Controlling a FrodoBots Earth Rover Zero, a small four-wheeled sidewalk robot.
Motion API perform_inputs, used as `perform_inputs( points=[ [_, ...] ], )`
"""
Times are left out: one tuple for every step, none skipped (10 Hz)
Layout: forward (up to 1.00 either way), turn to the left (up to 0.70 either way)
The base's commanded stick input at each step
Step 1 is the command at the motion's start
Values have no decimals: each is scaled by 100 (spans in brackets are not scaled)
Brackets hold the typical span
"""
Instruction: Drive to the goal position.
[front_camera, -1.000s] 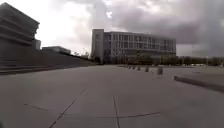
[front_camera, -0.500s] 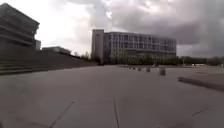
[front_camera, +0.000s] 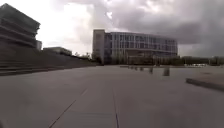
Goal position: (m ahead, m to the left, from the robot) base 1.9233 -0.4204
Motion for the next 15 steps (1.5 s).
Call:
perform_inputs(
  points=[
    [70,0],
    [70,0],
    [70,0],
    [70,0],
    [70,0],
    [70,-7],
    [70,-14],
    [70,-14],
    [70,-14],
    [70,-14],
    [70,-14],
    [70,-14],
    [70,-14],
    [70,-14],
    [70,-14]
  ],
)
